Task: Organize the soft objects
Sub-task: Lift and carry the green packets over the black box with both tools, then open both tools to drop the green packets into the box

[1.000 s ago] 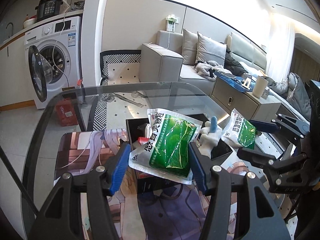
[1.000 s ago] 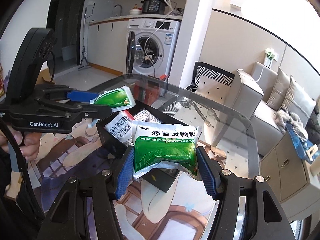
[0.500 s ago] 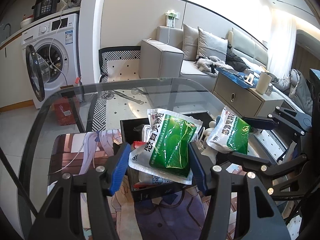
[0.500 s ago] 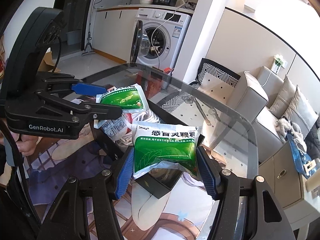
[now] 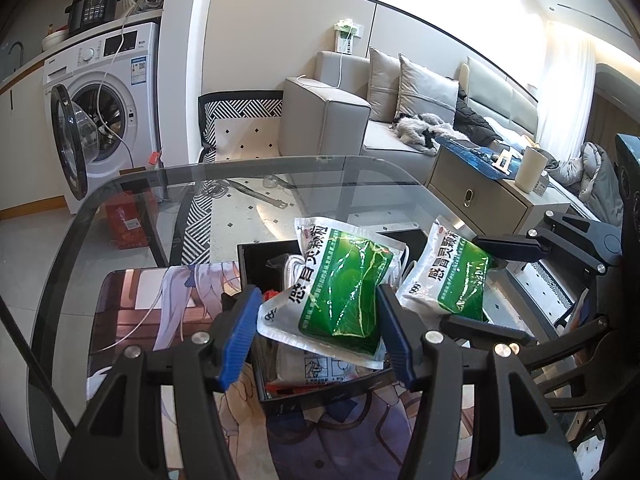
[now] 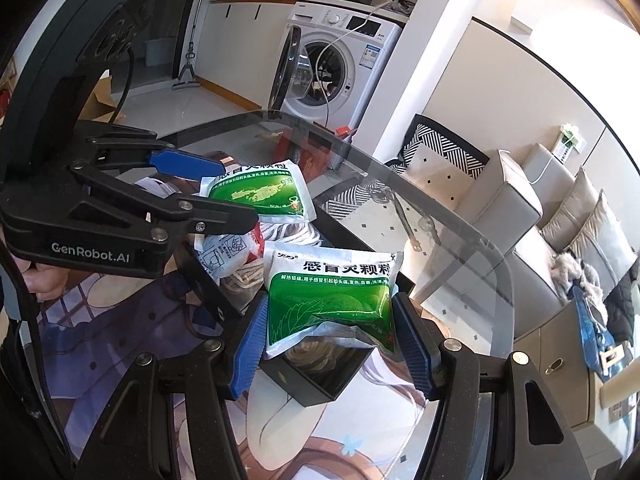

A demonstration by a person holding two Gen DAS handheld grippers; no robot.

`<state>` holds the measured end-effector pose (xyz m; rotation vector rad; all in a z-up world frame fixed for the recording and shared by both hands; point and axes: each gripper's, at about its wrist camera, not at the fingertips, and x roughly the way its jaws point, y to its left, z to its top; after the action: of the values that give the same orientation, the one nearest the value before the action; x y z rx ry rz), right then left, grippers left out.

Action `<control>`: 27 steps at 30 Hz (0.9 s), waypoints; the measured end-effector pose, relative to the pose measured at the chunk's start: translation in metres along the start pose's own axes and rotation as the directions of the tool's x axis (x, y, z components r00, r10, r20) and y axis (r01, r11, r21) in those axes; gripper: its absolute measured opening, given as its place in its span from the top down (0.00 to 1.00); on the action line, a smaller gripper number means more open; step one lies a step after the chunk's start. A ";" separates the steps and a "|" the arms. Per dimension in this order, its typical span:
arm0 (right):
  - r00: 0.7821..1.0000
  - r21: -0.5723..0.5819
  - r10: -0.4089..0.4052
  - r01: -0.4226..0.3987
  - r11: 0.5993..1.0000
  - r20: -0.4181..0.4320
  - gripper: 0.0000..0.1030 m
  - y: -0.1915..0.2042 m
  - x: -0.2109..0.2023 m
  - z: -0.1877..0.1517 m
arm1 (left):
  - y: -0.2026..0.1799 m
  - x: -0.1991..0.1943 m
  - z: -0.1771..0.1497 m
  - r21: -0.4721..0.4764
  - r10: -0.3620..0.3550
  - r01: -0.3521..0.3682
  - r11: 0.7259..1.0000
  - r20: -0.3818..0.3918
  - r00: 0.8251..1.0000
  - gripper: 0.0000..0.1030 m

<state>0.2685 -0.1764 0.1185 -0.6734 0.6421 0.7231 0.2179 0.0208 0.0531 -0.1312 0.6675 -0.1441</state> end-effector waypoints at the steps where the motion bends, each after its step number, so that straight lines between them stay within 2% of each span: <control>1: 1.000 -0.007 0.001 -0.001 1.000 -0.004 0.40 0.000 0.002 0.001 | 0.000 0.000 0.000 0.001 0.001 -0.001 1.000 -0.001 1.000 0.44; 12: 0.999 -0.050 0.014 -0.016 0.999 -0.037 0.40 0.001 0.025 0.008 | 0.004 0.010 0.001 -0.001 0.005 -0.005 1.000 -0.014 1.000 0.44; 27: 0.997 -0.027 0.062 -0.063 0.998 -0.048 0.39 -0.009 0.047 0.008 | 0.003 0.015 0.000 0.006 0.010 -0.010 1.000 -0.023 1.000 0.44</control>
<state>0.3050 -0.1580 0.0919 -0.7004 0.7000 0.7775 0.2300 0.0215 0.0432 -0.1203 0.6901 -0.1382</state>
